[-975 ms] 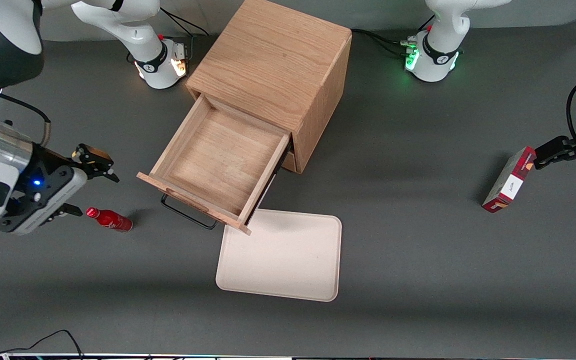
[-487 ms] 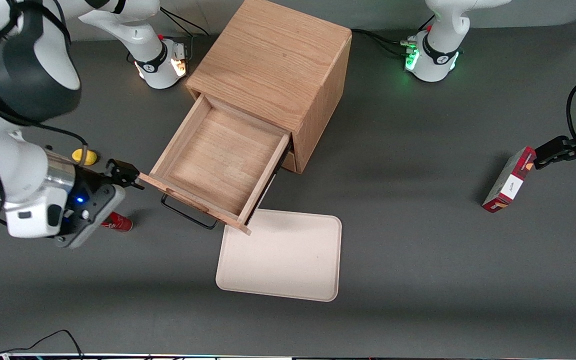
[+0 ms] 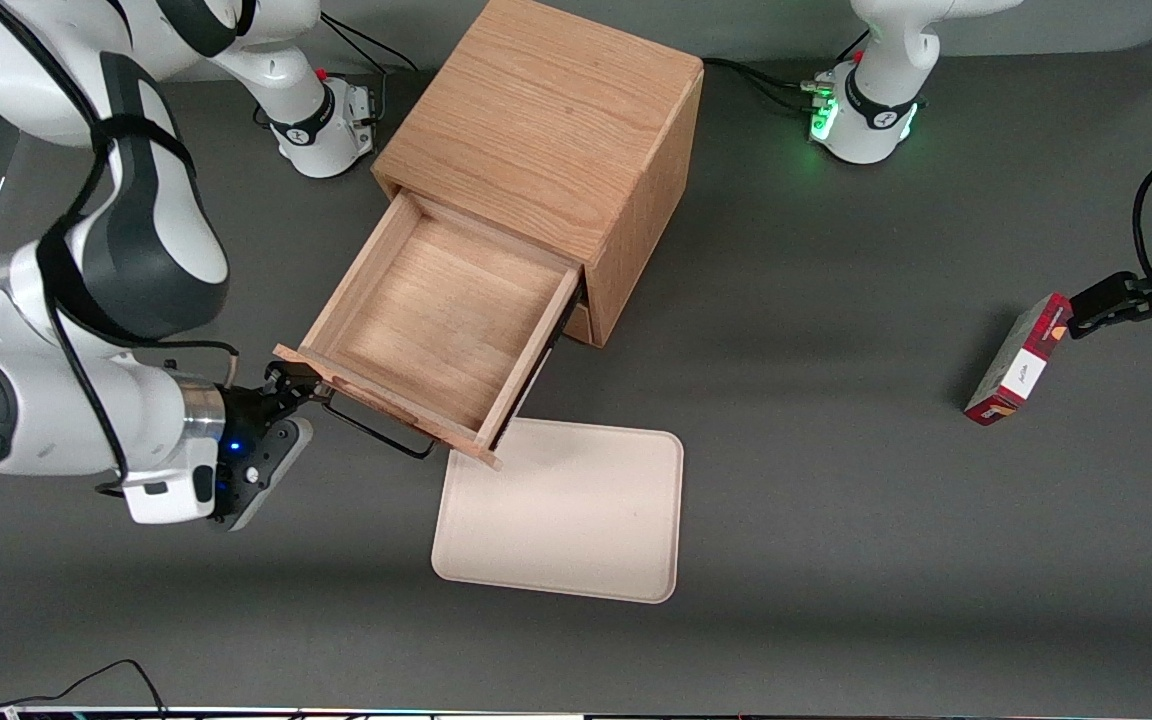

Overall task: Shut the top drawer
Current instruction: 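Move the right gripper down to the open drawer's front panel, then push the drawer front with the right gripper into the wooden cabinet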

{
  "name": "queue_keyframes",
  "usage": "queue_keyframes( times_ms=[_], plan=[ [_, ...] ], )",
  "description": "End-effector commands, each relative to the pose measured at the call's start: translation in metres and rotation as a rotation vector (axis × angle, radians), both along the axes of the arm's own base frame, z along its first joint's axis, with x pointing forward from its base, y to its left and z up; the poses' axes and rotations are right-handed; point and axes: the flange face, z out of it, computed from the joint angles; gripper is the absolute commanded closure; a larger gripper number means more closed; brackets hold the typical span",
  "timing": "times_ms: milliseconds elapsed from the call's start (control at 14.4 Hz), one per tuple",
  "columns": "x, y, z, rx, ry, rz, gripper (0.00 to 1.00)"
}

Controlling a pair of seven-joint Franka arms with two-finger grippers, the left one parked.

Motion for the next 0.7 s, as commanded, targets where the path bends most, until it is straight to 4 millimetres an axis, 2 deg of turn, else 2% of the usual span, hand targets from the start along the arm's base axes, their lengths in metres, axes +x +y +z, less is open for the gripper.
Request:
queue_keyframes(
  times_ms=[0,627],
  plan=[
    [0.006,0.000,-0.020,0.069,0.038,0.008,0.00],
    [0.012,0.010,-0.059,0.076,0.074,-0.038,0.00]
  ],
)
